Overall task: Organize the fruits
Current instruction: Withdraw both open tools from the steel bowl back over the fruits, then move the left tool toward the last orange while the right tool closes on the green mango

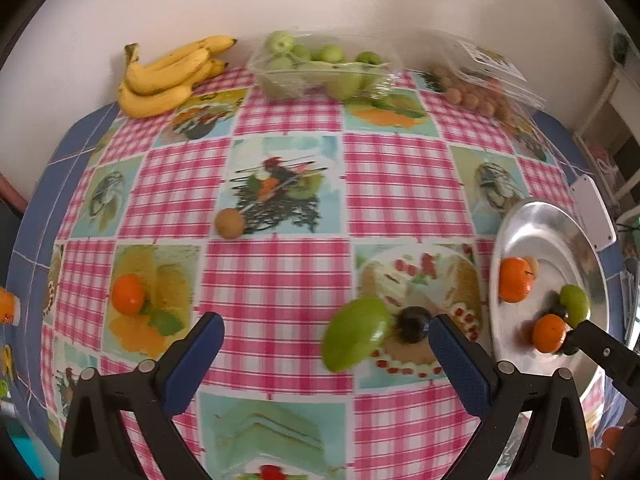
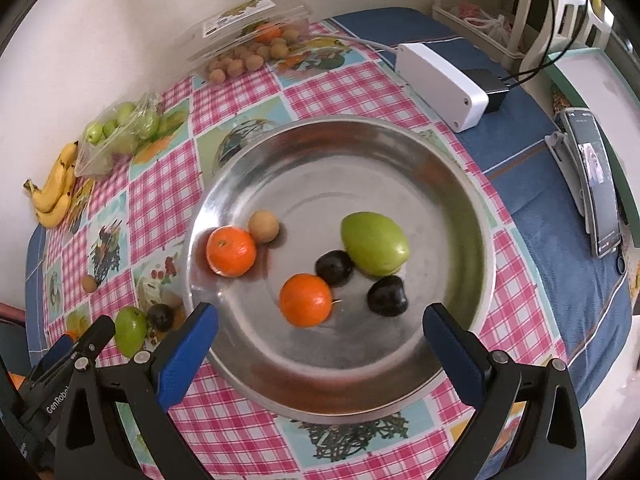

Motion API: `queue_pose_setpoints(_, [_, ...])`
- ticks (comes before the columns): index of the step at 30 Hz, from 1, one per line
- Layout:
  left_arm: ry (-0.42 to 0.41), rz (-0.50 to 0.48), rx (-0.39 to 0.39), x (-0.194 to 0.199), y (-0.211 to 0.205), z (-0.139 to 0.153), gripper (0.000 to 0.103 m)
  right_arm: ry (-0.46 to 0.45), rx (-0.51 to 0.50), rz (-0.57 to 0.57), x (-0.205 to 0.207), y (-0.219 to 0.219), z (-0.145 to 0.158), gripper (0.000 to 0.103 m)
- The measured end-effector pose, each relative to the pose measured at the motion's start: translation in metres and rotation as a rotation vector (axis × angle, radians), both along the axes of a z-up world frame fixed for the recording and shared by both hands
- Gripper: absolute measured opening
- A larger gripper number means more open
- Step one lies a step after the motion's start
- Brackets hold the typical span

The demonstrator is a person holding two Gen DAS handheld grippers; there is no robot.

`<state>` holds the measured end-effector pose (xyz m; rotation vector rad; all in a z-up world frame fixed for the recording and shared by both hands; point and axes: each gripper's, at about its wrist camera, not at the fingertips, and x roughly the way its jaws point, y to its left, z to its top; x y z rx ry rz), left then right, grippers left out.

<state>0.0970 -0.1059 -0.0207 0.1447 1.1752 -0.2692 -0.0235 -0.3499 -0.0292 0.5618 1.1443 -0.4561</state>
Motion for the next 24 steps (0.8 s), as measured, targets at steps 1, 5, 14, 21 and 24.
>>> queue_pose_setpoints(1, [0.002, 0.01, -0.002, 0.002, 0.005, 0.0, 0.103, 0.0, -0.003, 0.008, 0.002, 0.004, 0.001, 0.102])
queue_pose_setpoints(5, [-0.005, 0.061, 0.004, 0.011, 0.029, 0.002, 0.103, -0.002, -0.01, 0.035, 0.012, 0.018, 0.003, 0.102])
queue_pose_setpoints(14, [-0.003, 0.188, -0.003, 0.029, 0.089, 0.004, 0.103, -0.024, -0.017, 0.136, 0.036, 0.063, 0.008, 0.102])
queue_pose_setpoints(21, [-0.003, 0.284, -0.03, 0.037, 0.132, 0.007, 0.103, -0.058, -0.002, 0.207, 0.054, 0.098, 0.012, 0.102])
queue_pose_setpoints(24, [-0.004, 0.304, -0.039, 0.039, 0.145, 0.009, 0.103, -0.067, 0.004, 0.241, 0.062, 0.111, 0.011, 0.102])
